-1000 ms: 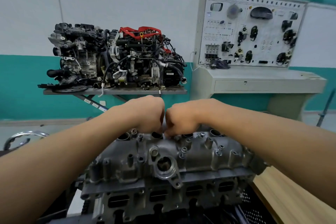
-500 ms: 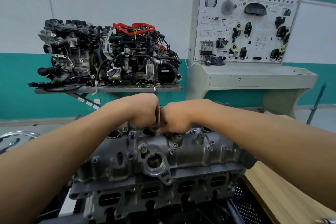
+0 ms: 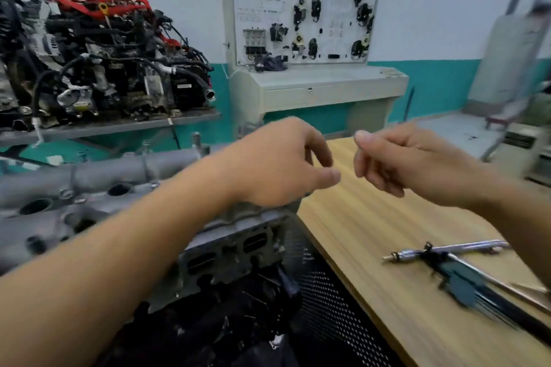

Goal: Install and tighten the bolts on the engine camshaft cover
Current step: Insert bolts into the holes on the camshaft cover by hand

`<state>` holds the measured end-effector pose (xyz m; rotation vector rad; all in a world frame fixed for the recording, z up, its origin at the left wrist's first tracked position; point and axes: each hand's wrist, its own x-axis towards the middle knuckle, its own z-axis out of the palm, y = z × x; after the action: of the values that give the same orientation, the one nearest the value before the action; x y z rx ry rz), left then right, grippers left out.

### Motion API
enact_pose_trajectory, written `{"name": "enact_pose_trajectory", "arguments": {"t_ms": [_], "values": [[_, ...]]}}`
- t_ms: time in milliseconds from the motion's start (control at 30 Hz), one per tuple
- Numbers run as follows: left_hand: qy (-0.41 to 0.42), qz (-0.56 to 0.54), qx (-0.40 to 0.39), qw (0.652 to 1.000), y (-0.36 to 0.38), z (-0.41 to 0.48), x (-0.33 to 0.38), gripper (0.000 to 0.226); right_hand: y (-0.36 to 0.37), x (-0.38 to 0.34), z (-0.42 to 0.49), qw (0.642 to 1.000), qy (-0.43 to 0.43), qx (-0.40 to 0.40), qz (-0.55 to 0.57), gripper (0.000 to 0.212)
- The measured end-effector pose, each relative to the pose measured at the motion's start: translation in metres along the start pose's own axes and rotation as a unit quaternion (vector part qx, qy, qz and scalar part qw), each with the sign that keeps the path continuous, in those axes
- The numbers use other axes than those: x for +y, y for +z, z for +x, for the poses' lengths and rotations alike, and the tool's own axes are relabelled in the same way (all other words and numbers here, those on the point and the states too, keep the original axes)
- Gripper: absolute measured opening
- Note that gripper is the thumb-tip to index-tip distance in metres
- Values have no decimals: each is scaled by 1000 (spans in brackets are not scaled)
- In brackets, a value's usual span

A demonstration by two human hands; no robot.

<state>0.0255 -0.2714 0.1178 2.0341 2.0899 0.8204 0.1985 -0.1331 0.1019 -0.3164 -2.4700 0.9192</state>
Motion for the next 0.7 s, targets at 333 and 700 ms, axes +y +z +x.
{"name": "enact_pose_trajectory", "arguments": {"t_ms": [333, 700], "values": [[31, 26, -134, 990, 216, 110, 69, 17, -68, 126, -172, 954, 265, 134, -26, 47], [72, 206, -145, 965, 308, 158, 78, 26, -64, 217, -186, 864, 358, -34, -352, 15]]}}
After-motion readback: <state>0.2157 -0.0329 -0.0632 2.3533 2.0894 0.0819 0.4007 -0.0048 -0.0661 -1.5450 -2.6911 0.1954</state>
